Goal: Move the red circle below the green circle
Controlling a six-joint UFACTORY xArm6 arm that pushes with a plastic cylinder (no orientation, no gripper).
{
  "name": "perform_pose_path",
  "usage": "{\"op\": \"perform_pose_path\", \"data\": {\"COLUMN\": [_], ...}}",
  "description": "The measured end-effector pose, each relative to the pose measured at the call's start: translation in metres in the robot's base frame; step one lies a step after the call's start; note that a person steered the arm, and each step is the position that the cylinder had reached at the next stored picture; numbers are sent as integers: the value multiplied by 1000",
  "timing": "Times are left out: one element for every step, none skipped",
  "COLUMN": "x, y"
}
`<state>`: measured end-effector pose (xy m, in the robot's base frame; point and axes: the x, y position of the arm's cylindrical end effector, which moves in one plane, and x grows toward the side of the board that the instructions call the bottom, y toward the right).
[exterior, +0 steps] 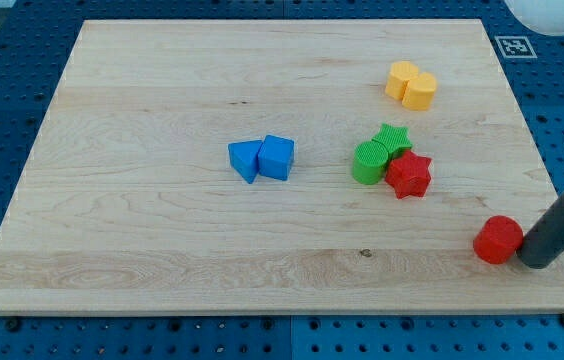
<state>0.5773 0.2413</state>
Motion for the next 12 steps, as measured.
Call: {"op": "perform_pose_path", "data": {"x": [-2, -2, -2, -2, -2, -2, -2, -2, -5, -11, -14, -14], "y": [-3, -5, -12, -14, -20, -28, -33, -34, -34, -34, -36, -43]}}
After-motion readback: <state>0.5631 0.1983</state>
